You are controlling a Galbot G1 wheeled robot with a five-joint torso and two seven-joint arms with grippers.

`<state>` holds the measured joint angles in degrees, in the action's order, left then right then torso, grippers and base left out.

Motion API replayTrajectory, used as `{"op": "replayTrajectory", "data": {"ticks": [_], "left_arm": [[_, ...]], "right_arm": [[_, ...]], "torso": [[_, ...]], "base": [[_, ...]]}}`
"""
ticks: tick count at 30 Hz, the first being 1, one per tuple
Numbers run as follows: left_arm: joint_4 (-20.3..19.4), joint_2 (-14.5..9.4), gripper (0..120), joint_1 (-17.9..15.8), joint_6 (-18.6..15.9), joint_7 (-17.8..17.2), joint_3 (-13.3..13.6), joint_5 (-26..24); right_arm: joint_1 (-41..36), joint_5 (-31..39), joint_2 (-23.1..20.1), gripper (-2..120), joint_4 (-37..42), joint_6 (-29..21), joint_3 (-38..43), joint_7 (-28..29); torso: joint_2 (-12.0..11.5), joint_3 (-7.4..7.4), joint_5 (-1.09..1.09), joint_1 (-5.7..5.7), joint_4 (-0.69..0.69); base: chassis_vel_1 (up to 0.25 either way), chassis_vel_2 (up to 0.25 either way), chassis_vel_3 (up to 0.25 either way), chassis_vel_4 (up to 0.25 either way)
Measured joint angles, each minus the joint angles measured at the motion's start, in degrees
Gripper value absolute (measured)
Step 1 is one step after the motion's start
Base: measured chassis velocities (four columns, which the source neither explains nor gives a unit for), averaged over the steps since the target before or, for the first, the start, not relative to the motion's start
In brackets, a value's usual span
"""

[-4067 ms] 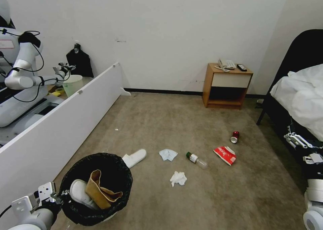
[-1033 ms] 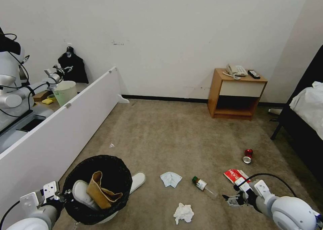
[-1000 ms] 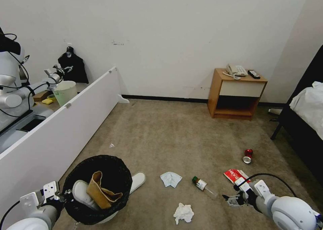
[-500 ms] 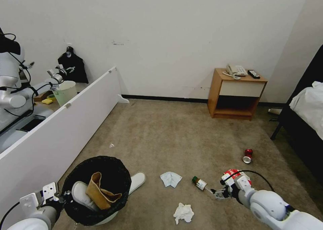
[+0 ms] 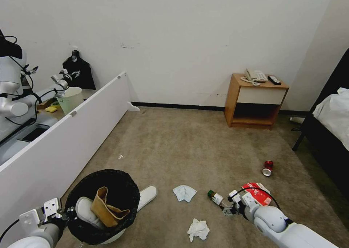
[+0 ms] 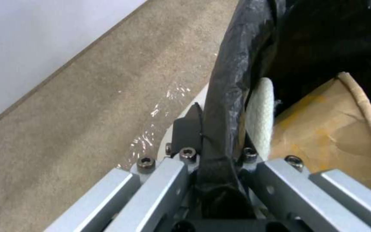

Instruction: Pick up the trash bin, then pick up the garbage from the floor and place it into the trash bin.

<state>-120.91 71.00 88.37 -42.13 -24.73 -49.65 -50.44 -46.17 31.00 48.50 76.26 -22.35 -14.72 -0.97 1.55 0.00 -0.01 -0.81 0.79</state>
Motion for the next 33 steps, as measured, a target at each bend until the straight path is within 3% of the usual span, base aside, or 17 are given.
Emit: {"op": "replayTrajectory", "data": {"ticks": [17,33], "left_arm": [[0.19,-0.16,2,0.31,0.00,0.01,-0.46,0.06],[-0.17,-0.27,2,0.71,0.00,-0.05,-0.87,0.01]], "right_arm": [[4.56,-2.55,6.43,100,-11.68,2.59,-3.92,-0.33],[4.05,-5.32,9.34,97,-19.62,5.28,-3.88,-1.67]], "torso": [[0.00,0.00,0.00,0.00,0.01],[0.00,0.00,0.01,0.00,0.01]], "base": [[0.000,0.000,0.000,0.000],[0.000,0.000,0.000,0.000]]}}
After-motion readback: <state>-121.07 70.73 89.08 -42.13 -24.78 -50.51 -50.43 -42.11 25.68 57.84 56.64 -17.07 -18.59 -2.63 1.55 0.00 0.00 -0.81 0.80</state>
